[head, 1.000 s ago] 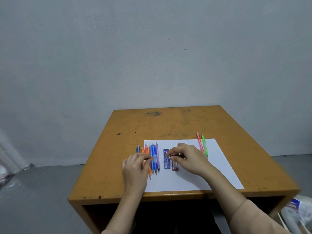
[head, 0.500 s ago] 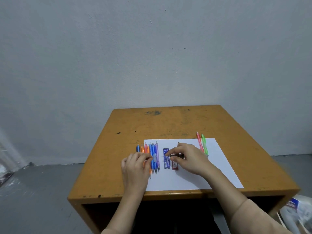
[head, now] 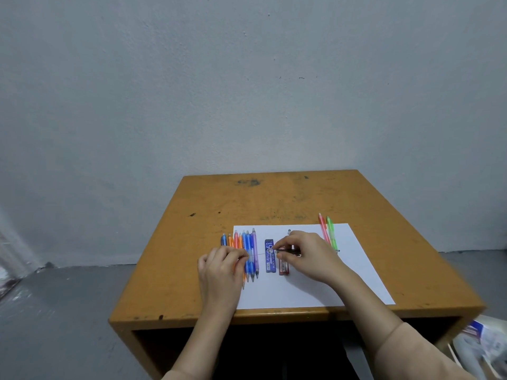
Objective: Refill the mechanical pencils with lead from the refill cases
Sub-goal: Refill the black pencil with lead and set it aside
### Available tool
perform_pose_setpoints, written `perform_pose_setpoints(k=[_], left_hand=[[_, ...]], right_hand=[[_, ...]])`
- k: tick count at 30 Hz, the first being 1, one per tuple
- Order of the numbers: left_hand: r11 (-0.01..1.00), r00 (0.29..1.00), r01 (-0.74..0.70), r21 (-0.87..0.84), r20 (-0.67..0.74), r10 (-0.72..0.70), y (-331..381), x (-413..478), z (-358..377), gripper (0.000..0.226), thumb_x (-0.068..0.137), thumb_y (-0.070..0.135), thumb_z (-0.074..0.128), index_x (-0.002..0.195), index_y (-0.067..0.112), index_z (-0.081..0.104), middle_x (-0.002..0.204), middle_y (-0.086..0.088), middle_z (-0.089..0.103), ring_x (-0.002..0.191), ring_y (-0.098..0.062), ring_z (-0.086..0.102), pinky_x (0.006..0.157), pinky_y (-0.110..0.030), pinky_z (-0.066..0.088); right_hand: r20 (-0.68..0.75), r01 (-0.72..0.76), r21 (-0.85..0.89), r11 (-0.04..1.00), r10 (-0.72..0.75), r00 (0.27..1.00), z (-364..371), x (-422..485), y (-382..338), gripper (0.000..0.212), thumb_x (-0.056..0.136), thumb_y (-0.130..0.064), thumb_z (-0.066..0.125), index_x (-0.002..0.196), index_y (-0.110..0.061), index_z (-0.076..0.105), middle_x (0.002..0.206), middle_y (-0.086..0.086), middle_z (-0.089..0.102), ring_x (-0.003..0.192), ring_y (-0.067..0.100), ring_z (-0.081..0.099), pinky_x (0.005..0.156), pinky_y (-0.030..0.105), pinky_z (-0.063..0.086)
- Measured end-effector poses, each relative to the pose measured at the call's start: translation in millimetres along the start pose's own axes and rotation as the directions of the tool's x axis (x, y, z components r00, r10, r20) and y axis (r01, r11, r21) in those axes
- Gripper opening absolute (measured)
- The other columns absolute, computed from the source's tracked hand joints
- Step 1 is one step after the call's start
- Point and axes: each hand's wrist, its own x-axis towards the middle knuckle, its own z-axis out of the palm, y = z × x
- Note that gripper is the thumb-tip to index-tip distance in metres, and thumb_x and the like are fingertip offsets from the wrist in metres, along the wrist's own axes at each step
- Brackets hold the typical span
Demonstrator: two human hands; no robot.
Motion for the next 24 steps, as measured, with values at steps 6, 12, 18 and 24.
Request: perform_pose_setpoints(k=[6,12,18,24], left_hand=[[1.000,1.000,-0.005,-0.014,-0.004,0.005,0.6,0.1,0.1,0.018,0.070,0.019,0.082,0.084,0.019,0.071,0.085,0.008,0.067,0.083,-0.006,0.058,0.076,-0.028,0.035],[0.997,1.000,0.028,-0.068,0.011,-0.027,-0.6,-0.5,0.7,0.017,0.073,0.021,0.080,0.087,0.020,0.071,0.087,0.010,0.067,0.087,0.004,0.047,0.078,-0.017,0.030],[0.997,1.000,0.028,-0.077,0.005,-0.028,-1.0,-0.2,0.9,0.017,0.073,0.021,0.080,0.087,0.020,0.071,0.087,0.010,0.067,0.087,0.005,0.047,0.077,-0.018,0.030],[0.997,1.000,0.010,-0.070,-0.009,-0.011,-1.3,-0.3,1.2,0.015,0.073,0.018,0.080,0.086,0.020,0.071,0.086,0.010,0.066,0.087,0.008,0.041,0.077,-0.024,0.031]], right_hand=[[-0.003,-0.008,0.015,1.000,0.008,1.000,0.2,-0.4,1.4,0.021,0.088,-0.038,0.062,0.107,-0.033,0.070,0.094,-0.015,0.061,0.085,0.005,0.056,0.076,0.032,0.052],[-0.006,-0.024,0.009,1.000,0.024,1.000,1.6,1.3,1.6,0.021,0.087,-0.038,0.063,0.107,-0.033,0.071,0.097,-0.014,0.063,0.086,0.005,0.057,0.076,0.033,0.053],[-0.016,-0.024,-0.018,1.000,0.024,1.000,3.5,2.4,2.0,0.022,0.088,-0.039,0.062,0.107,-0.034,0.070,0.097,-0.013,0.062,0.089,0.005,0.056,0.076,0.033,0.052],[-0.019,-0.024,-0.029,0.999,0.023,1.000,4.5,2.0,2.2,0.022,0.087,-0.040,0.062,0.108,-0.035,0.070,0.099,-0.012,0.063,0.090,0.005,0.056,0.076,0.033,0.052]])
